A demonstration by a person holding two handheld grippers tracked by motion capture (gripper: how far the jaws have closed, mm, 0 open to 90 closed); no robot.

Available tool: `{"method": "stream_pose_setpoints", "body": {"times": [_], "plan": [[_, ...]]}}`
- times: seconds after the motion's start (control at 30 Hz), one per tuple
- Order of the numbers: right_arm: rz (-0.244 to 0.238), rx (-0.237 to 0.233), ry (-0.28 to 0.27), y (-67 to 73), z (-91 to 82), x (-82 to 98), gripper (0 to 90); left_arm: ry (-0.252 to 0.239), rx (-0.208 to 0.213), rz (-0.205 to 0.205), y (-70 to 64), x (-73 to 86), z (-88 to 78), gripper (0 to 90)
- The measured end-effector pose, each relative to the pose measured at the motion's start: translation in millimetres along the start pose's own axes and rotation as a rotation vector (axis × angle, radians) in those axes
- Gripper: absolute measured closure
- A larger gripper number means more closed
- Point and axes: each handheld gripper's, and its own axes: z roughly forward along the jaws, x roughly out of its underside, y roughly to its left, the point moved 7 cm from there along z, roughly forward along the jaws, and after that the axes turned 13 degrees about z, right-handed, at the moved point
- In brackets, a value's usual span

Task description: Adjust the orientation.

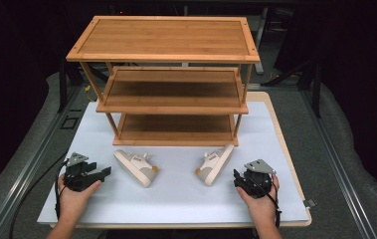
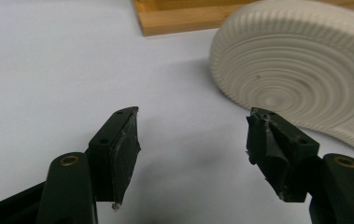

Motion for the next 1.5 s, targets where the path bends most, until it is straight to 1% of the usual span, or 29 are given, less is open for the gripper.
{"method": "stream_pose_setpoints", "body": {"times": [0.07, 0.13, 0.27, 0.3, 0.33, 0.37, 0.4, 0.5, 0.53, 0.57, 0.67, 0.7, 0.77, 0.8, 0.83, 0.87, 0.9, 1.0, 1.07, 1.2, 1.27, 1.3, 1.33, 1.43, 1.47, 1.5], "plan": [[0.002, -0.001, 0.002, 0.9, -0.1, 0.2, 37.7, -0.002, 0.004, 0.006, -2.1, -1.1, -0.7, 34.1], [0.005, -0.008, 0.006, 1.9, 0.4, 0.8, 37.8, -0.01, 0.004, 0.023, -7.5, -4.7, -2.5, 34.1], [0.002, -0.011, 0.012, 2.3, 0.8, 1.6, 37.9, -0.028, 0.012, 0.024, -12.6, -8.3, -5.4, 34.1], [0.012, -0.018, 0.022, 2.2, 0.8, 2.3, 37.9, -0.032, 0.015, 0.028, -14.9, -9.8, -6.5, 34.1], [0.012, -0.018, 0.022, 2.2, 0.8, 2.3, 37.9, -0.036, 0.018, 0.032, -16.8, -11.1, -7.7, 34.1], [0.026, -0.015, 0.024, 1.4, 0.8, 2.4, 37.9, -0.039, 0.019, 0.044, -19.5, -13.4, -10.3, 34.1], [0.026, -0.015, 0.024, 1.4, 0.8, 2.4, 37.9, -0.039, 0.019, 0.044, -19.5, -13.4, -10.3, 34.1], [0.033, -0.026, 0.026, 1.2, 0.3, 2.2, 38.7, -0.055, 0.052, 0.032, -27.7, -17.5, -15.3, 34.3], [0.033, -0.026, 0.026, 1.2, 0.3, 2.2, 38.7, -0.055, 0.052, 0.032, -27.7, -17.5, -15.3, 34.5], [0.034, -0.029, 0.03, 1.8, 0.4, 2.7, 38.7, -0.062, 0.074, 0.027, -32.6, -19.9, -16.5, 34.7], [0.031, -0.025, 0.031, 1.8, -0.3, 2.6, 38.8, -0.062, 0.084, 0.038, -35.4, -22.6, -18.1, 35.1], [0.033, -0.031, 0.021, 2.2, -0.9, 1.8, 38.9, -0.067, 0.09, 0.04, -36.9, -24.8, -19.1, 35.3], [0.04, -0.033, 0.021, 2.8, -1.3, 1.9, 39.1, -0.08, 0.09, 0.04, -38.4, -30.0, -21.4, 35.3], [0.041, -0.034, 0.022, 2.8, -1.3, 2.1, 39.2, -0.08, 0.09, 0.04, -38.4, -30.0, -21.4, 35.3], [0.043, -0.032, 0.022, 2.8, -1.0, 2.3, 39.3, -0.093, 0.093, 0.029, -39.1, -33.9, -22.4, 35.3], [0.046, -0.034, 0.029, 2.9, -1.1, 3.0, 39.4, -0.093, 0.093, 0.029, -39.1, -33.9, -22.4, 35.3], [0.05, -0.041, 0.026, 3.2, -0.3, 3.3, 39.6, -0.102, 0.092, 0.027, -39.4, -37.8, -23.3, 35.2], [0.056, -0.038, 0.032, 3.3, 0.1, 4.1, 39.8, -0.106, 0.089, 0.026, -39.5, -40.8, -23.4, 35.1], [0.057, -0.038, 0.03, 3.3, -0.2, 3.8, 39.9, -0.105, 0.096, 0.024, -40.8, -43.2, -21.7, 35.0], [0.057, -0.036, 0.029, 3.1, -0.4, 3.6, 39.9, -0.096, 0.097, 0.044, -47.2, -48.4, -16.1, 34.5], [0.058, -0.036, 0.032, 3.0, 0.0, 4.0, 39.8, -0.102, 0.099, 0.034, -50.4, -51.7, -14.6, 33.9], [0.062, -0.037, 0.035, 3.3, 0.4, 4.4, 39.8, -0.107, 0.096, 0.034, -53.1, -55.6, -12.5, 32.2], [0.062, -0.037, 0.035, 3.3, 0.4, 4.4, 39.8, -0.107, 0.096, 0.034, -53.1, -55.6, -12.5, 31.7], [0.063, -0.037, 0.035, 3.7, 0.5, 4.5, 39.7, -0.088, 0.071, 0.042, -54.1, -55.9, -7.1, 30.8], [0.063, -0.037, 0.035, 3.7, 0.5, 4.5, 39.7, -0.088, 0.071, 0.042, -54.1, -55.9, -7.1, 30.7], [0.06, -0.034, 0.033, 3.4, 0.2, 4.2, 39.7, -0.073, 0.064, 0.044, -52.9, -53.6, -4.0, 30.5]]}}
